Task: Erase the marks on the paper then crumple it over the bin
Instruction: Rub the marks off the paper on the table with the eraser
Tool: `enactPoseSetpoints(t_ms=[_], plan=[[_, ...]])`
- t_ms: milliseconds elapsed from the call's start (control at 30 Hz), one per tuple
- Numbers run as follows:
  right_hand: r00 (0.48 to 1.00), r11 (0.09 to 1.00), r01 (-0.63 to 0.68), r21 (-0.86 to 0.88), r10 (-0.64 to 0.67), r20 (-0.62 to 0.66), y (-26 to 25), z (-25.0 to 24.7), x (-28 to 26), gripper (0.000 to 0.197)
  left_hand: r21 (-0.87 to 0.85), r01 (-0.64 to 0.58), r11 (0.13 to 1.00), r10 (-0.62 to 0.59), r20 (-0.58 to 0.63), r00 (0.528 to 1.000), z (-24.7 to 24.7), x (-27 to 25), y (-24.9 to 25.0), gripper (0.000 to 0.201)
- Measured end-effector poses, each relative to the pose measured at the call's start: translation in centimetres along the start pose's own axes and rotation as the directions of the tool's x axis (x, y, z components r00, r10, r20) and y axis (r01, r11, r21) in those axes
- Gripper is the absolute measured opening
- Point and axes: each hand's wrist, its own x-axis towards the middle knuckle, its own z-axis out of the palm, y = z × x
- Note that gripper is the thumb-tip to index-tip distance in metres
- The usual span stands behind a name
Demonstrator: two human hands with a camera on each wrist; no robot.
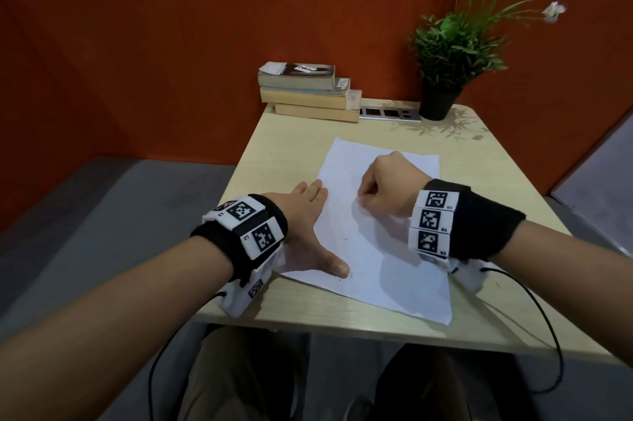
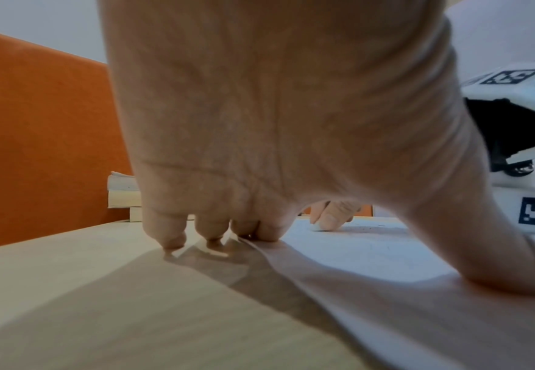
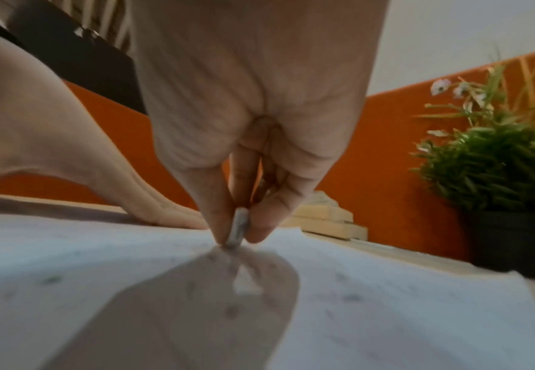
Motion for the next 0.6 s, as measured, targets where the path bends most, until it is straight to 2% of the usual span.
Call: enactPoseSetpoints(t_ms=[67,133,167,233,333,400,467,600], plan=[[0.996,0.997,0.073,0.024,-0.074,0.040,-1.7,0.4,-0.8,0.013,0.012,0.000,1.000,0.000,-0.003,1.000,-0.2,0.1,0.1,0.158],[0.976,0.985,0.166,0.037,-0.170,0.133,-3.6,1.0,-2.2,0.011,0.026,-0.007,1.000,0.007,0.003,1.000,-0.1,0.2,0.0,0.161],[0.971,0.984,0.178,0.022,-0.179,0.160,-3.9,1.1,-2.4,0.011,0.025,-0.011,1.000,0.011,0.006,1.000,-0.1,0.3,0.0,0.160],[0.985,0.991,0.129,-0.041,-0.123,0.124,-2.6,0.9,-1.1,0.014,0.015,-0.009,1.000,0.009,0.008,1.000,0.0,0.4,-0.1,0.159],[0.998,0.996,-0.037,-0.080,0.041,0.051,0.4,-0.2,1.3,0.018,0.003,-0.001,1.000,0.001,0.008,1.000,0.1,0.3,-0.1,0.156],[0.999,0.997,-0.044,-0.067,0.045,0.018,0.9,-0.3,1.6,0.019,0.002,0.002,1.000,-0.002,0.008,1.000,-0.1,0.1,-0.1,0.155],[0.999,0.999,0.031,-0.036,-0.030,0.039,-0.7,0.1,0.3,0.015,0.003,0.002,1.000,-0.003,0.009,1.000,-0.2,0.1,0.0,0.155],[0.955,0.977,0.204,0.067,-0.214,0.208,-4.0,1.3,-4.2,0.010,0.032,0.003,0.999,-0.003,0.012,1.000,-0.2,0.2,0.2,0.158]])
